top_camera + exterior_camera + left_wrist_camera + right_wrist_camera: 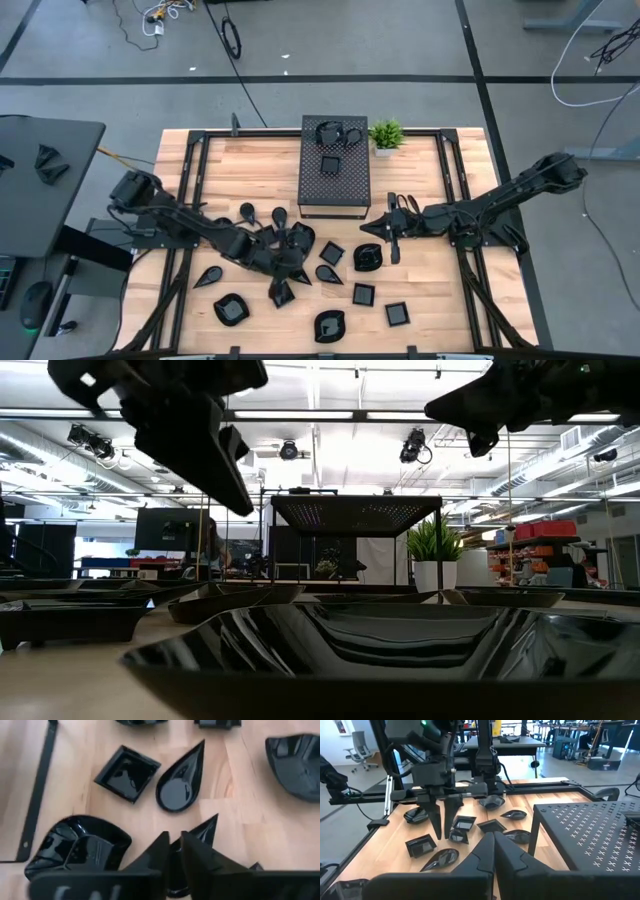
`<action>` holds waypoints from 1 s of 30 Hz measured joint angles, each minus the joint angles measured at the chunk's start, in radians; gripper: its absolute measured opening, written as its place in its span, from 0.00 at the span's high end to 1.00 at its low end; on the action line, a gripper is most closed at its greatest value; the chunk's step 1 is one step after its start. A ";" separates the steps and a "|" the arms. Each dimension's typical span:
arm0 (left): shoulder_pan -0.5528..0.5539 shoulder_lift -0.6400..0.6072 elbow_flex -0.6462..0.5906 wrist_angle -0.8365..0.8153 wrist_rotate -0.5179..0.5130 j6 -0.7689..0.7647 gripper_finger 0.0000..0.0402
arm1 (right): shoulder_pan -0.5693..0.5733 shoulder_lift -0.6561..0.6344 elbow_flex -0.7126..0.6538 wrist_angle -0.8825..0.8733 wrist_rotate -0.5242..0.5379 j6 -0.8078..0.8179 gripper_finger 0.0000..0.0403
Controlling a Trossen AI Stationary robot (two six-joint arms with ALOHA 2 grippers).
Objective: Pick & Place Mini shaped plates
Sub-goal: Stack the black square plate on top of the black square plate on the shelf
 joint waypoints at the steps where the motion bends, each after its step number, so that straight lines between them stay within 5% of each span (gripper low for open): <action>1: 0.004 0.004 0.000 0.000 0.011 0.022 0.80 | 0.000 0.000 0.000 -0.002 0.000 0.000 0.98; 9: 0.039 0.030 0.001 -0.049 0.030 0.327 0.61 | 0.000 0.000 0.000 -0.013 0.000 -0.004 0.98; 20: 0.094 0.162 0.000 -0.085 0.035 0.431 0.73 | 0.000 0.000 0.000 -0.018 0.000 -0.015 0.98; 30: 0.092 0.129 0.002 -0.062 0.025 0.380 0.78 | 0.000 0.000 0.000 -0.021 0.000 -0.001 0.98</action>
